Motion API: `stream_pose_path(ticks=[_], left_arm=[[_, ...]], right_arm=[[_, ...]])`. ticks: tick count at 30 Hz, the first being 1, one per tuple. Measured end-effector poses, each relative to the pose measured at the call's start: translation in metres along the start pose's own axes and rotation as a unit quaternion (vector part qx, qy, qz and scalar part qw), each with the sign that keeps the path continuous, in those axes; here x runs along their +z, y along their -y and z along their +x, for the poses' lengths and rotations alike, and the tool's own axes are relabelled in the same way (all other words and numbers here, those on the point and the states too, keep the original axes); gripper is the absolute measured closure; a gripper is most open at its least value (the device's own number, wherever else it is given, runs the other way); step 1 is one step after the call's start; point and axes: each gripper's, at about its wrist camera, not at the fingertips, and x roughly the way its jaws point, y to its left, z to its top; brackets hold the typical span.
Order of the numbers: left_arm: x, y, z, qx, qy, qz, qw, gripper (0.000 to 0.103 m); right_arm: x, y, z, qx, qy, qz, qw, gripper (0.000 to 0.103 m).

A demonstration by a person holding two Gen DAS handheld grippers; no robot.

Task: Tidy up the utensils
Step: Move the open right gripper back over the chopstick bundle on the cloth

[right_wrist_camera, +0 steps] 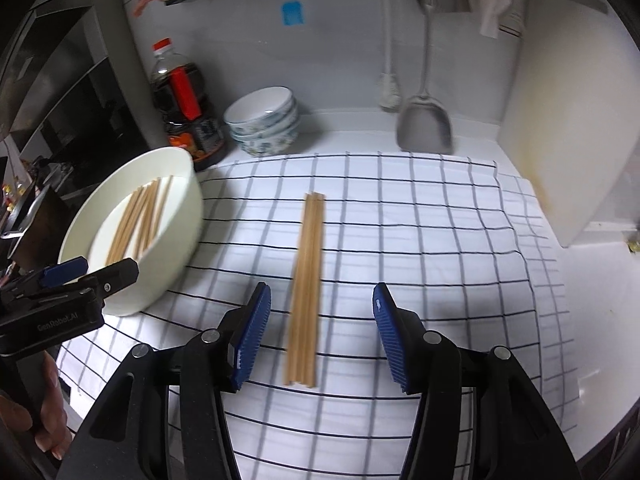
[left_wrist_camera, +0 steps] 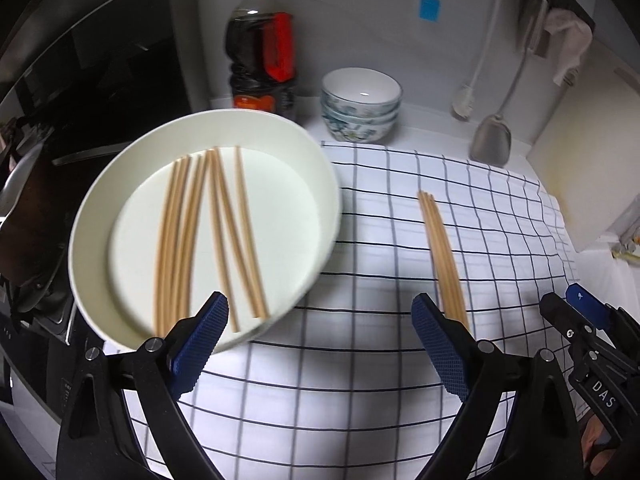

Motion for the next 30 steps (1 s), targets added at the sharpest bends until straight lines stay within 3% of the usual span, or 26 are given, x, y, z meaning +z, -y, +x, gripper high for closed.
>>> stream_pose_path(ticks=[13, 30], left_arm=[[0.001, 0.042, 0.025, 0.002, -0.016, 0.026, 0.9995, 0.012], [0.005, 0.053, 0.044, 0.023, -0.009, 0.038, 0.999, 0.012]], right_arm=[[-0.016, 0.037, 0.024, -0.003, -0.019, 0.02, 1.0, 0.052], [-0.01, 0.035, 0.065, 0.012, -0.029, 0.01, 0.999, 0.052]])
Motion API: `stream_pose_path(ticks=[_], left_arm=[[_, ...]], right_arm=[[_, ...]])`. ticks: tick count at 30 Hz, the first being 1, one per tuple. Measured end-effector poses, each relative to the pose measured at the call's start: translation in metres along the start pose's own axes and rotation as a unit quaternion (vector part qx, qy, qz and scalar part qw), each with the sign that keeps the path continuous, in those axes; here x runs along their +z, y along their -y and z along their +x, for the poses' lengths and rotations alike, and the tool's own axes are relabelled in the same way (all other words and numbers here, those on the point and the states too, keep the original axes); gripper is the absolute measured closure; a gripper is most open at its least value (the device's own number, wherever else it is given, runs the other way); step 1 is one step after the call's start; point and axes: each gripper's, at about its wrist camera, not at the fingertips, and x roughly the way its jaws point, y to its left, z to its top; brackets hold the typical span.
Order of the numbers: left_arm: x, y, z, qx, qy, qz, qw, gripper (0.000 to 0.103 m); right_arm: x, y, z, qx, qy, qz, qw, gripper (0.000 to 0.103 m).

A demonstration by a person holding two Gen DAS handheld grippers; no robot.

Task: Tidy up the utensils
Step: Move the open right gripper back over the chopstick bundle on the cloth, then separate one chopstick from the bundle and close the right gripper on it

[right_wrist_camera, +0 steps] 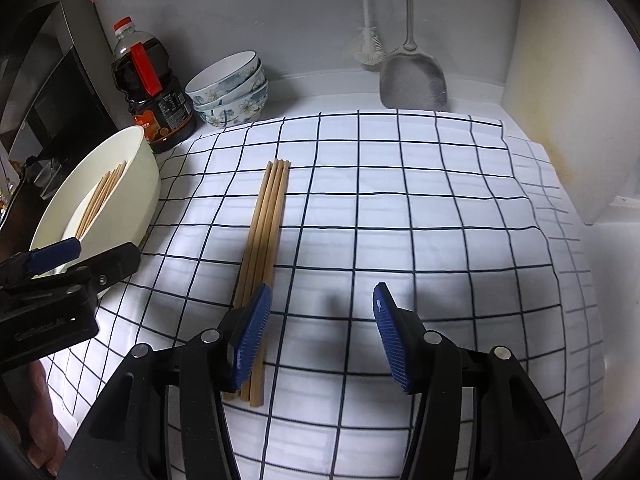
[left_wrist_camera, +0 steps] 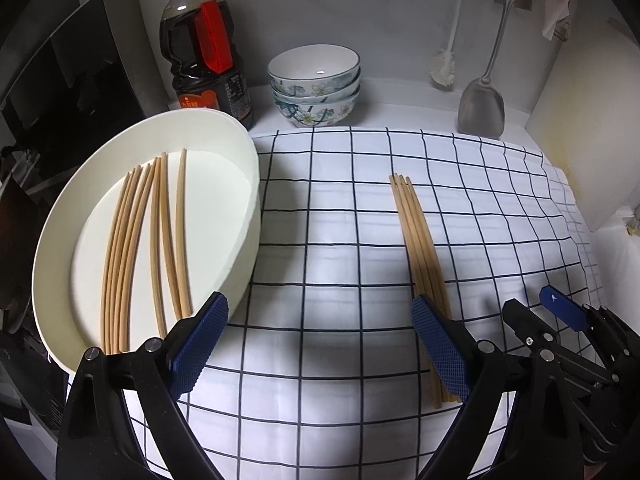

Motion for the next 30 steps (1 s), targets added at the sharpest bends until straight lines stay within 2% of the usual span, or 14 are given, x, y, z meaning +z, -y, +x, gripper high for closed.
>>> stream_pose_path(ticks=[13, 21, 30], left_arm=[[-0.001, -0.002, -0.003, 0.001, 0.011, 0.002, 0.9999, 0.011], [-0.004, -0.001, -0.002, -0.005, 0.011, 0.0, 0.9999, 0.011], [-0.006, 0.002, -0.002, -0.007, 0.007, 0.002, 0.9999, 0.011]], right_arm=[[-0.002, -0.018, 0.04, 0.001, -0.03, -0.028, 0.999, 0.052], [-0.008, -0.02, 0.048, -0.006, -0.031, -0.039, 0.999, 0.052], [-0.014, -0.028, 0.045, -0.008, -0.035, -0.085, 0.996, 0.052]])
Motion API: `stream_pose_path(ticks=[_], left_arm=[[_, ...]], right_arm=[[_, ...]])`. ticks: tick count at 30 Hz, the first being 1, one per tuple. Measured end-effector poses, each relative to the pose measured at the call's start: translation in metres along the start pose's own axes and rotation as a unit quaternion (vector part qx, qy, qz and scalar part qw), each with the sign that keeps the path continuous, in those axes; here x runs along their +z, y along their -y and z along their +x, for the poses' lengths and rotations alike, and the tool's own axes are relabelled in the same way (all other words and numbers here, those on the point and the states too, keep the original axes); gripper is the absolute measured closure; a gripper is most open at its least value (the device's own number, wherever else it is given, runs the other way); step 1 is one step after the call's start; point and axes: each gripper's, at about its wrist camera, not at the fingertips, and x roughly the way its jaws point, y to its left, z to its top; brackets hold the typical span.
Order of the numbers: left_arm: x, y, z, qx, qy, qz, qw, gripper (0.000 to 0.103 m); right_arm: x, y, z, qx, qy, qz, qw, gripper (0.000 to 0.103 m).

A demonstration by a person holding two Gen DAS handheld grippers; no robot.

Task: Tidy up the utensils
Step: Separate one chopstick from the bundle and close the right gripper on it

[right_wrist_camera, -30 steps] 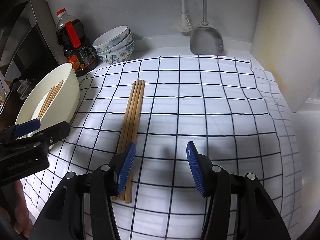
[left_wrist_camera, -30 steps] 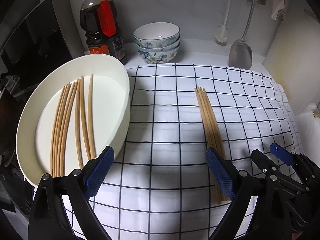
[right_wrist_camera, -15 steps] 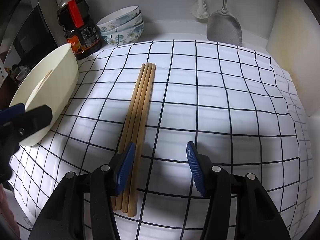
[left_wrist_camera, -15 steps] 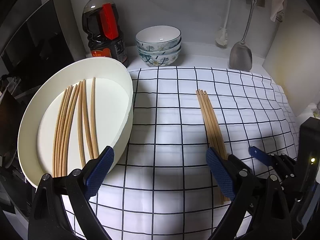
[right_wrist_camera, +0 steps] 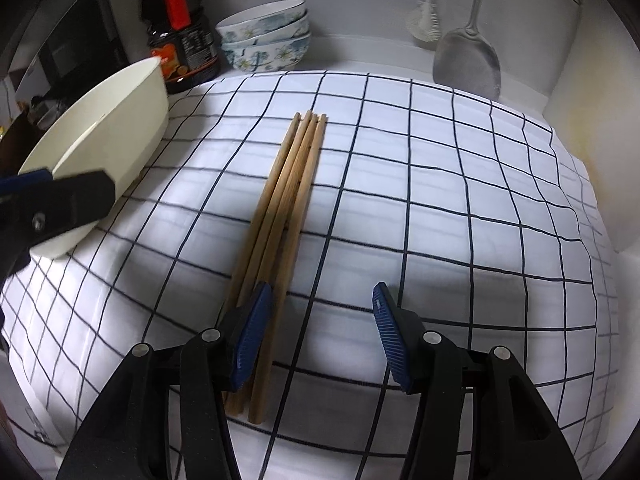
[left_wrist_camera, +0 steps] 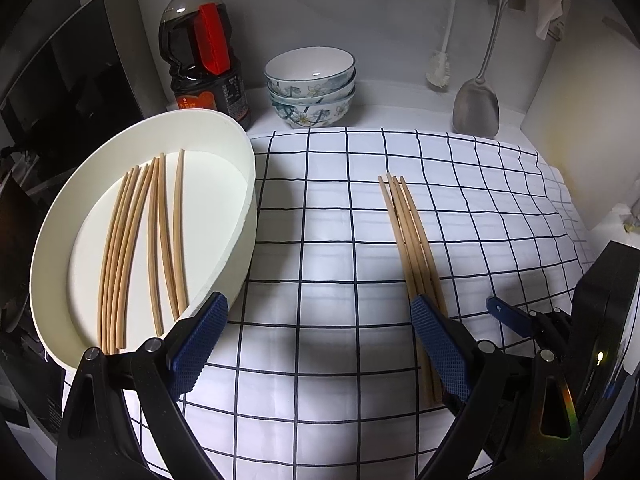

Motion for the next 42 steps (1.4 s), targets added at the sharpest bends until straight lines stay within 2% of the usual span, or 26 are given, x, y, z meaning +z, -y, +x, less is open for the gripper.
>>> stream_pose_path(ticks=[2, 4, 6, 9, 15, 22, 32, 35, 37, 38, 41, 42], left_arm=[[-0.001, 0.0, 0.0, -0.001, -0.001, -0.001, 1.0, 0.011], [-0.001, 0.001, 0.001, -0.001, -0.002, -0.002, 1.0, 0.011], [-0.002, 0.003, 0.003, -0.002, -0.005, -0.001, 1.0, 0.011], [-0.005, 0.009, 0.008, -0.008, -0.012, 0.002, 0.9999, 0.011], [-0.012, 0.024, 0.031, -0.02, -0.037, 0.002, 0.9991, 0.011], [-0.019, 0.036, 0.057, -0.007, -0.058, 0.006, 0.9983, 0.011], [-0.026, 0.041, 0.072, 0.004, -0.064, 0.006, 0.9979, 0.007], [-0.024, 0.039, 0.075, 0.002, -0.055, -0.002, 0.9985, 0.007], [-0.023, 0.038, 0.077, 0.002, -0.05, -0.006, 0.9987, 0.007], [-0.022, 0.038, 0.077, 0.003, -0.048, -0.007, 0.9988, 0.007], [-0.017, 0.039, 0.081, 0.004, -0.044, -0.011, 0.999, 0.008], [-0.016, 0.039, 0.082, 0.004, -0.044, -0.011, 0.999, 0.008]], right_arm=[[-0.002, -0.002, 0.001, -0.008, -0.002, -0.012, 1.0, 0.054], [-0.003, -0.003, 0.001, -0.006, 0.002, -0.016, 1.0, 0.059], [-0.002, -0.002, 0.002, -0.008, 0.006, -0.02, 1.0, 0.077], [-0.001, 0.005, 0.002, -0.01, 0.008, -0.018, 1.0, 0.096], [-0.003, 0.029, -0.001, -0.014, 0.011, -0.001, 1.0, 0.096], [-0.012, 0.055, -0.008, -0.019, 0.011, 0.019, 1.0, 0.096], [-0.016, 0.062, -0.01, -0.017, 0.019, 0.029, 0.999, 0.096], [-0.013, 0.06, -0.009, -0.018, 0.021, 0.026, 0.999, 0.096], [-0.01, 0.06, -0.007, -0.018, 0.022, 0.022, 0.999, 0.093], [-0.009, 0.06, -0.006, -0.017, 0.022, 0.019, 0.999, 0.088], [-0.002, 0.059, -0.001, -0.019, 0.024, 0.013, 0.999, 0.063], [-0.001, 0.06, 0.0, -0.017, 0.025, 0.014, 0.999, 0.063]])
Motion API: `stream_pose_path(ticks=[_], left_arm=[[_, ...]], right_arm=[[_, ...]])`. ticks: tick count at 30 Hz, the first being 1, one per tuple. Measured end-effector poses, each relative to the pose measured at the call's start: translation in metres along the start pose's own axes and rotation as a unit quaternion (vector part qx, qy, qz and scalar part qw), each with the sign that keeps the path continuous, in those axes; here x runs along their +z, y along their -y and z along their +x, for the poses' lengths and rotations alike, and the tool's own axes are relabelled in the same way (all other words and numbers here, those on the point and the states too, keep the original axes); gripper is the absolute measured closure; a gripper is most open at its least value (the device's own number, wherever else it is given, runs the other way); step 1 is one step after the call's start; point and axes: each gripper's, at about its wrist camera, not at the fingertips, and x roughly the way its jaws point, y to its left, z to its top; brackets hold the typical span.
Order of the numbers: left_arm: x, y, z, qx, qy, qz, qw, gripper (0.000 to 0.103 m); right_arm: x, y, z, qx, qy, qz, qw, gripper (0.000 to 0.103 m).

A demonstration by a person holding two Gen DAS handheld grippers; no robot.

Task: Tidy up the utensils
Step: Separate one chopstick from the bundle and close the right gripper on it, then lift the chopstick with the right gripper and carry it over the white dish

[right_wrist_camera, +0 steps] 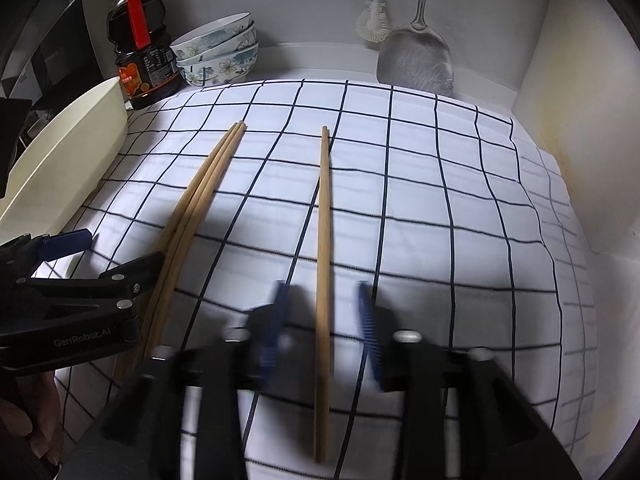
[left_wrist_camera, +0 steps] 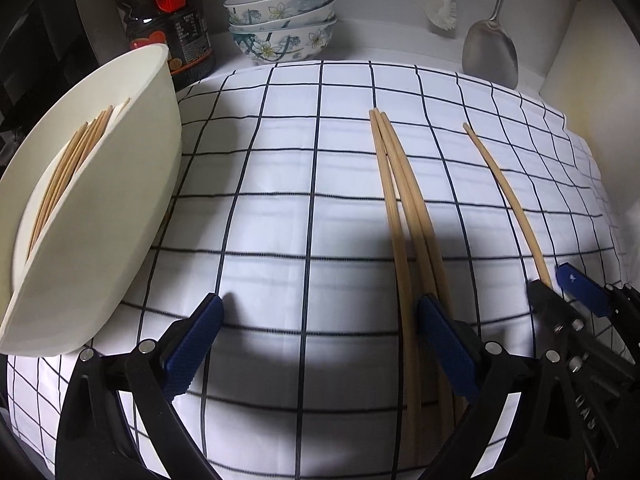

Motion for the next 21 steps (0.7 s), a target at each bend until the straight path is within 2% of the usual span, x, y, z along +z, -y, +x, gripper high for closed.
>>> stream_pose_path(ticks=[6, 9, 11, 12, 13, 14, 15, 17, 18, 19, 21], left_arm=[[0.008, 0.004, 0.002, -0.001, 0.013, 0.004, 0.9999, 0.016], [0.012, 0.007, 0.002, -0.004, 0.018, 0.006, 0.9998, 0.026], [0.013, 0.01, 0.0, -0.007, 0.02, 0.009, 0.9997, 0.036], [0.013, 0.011, -0.001, -0.008, 0.021, 0.011, 0.9997, 0.039], [0.013, 0.013, -0.002, -0.01, 0.022, 0.014, 0.9996, 0.046], [0.013, 0.015, -0.003, -0.012, 0.023, 0.017, 0.9995, 0.055], [0.013, 0.017, -0.003, -0.014, 0.024, 0.022, 0.9994, 0.06], [0.012, 0.021, -0.005, -0.021, 0.023, 0.029, 0.9991, 0.079], [0.011, 0.022, -0.005, -0.023, 0.023, 0.031, 0.999, 0.085], [0.01, 0.023, -0.005, -0.025, 0.023, 0.031, 0.9989, 0.096], [0.009, 0.02, -0.006, -0.027, 0.024, 0.03, 0.9989, 0.096]], right_arm=[[0.012, 0.002, 0.01, 0.002, 0.008, -0.008, 1.0, 0.059], [0.017, 0.002, 0.014, 0.005, 0.01, -0.015, 1.0, 0.06], [0.019, 0.001, 0.015, 0.008, 0.012, -0.018, 1.0, 0.061], [0.019, 0.0, 0.016, 0.01, 0.012, -0.021, 1.0, 0.066], [0.02, -0.001, 0.016, 0.014, 0.012, -0.024, 1.0, 0.069], [0.02, -0.003, 0.016, 0.015, 0.011, -0.027, 0.999, 0.076], [0.021, -0.005, 0.016, 0.016, 0.01, -0.031, 0.999, 0.085], [0.022, -0.009, 0.016, 0.015, 0.006, -0.038, 0.999, 0.096], [0.023, -0.011, 0.016, 0.013, 0.005, -0.04, 0.999, 0.096], [0.024, -0.012, 0.017, 0.012, 0.004, -0.041, 0.999, 0.096], [0.024, -0.01, 0.017, 0.016, 0.003, -0.034, 0.999, 0.097]])
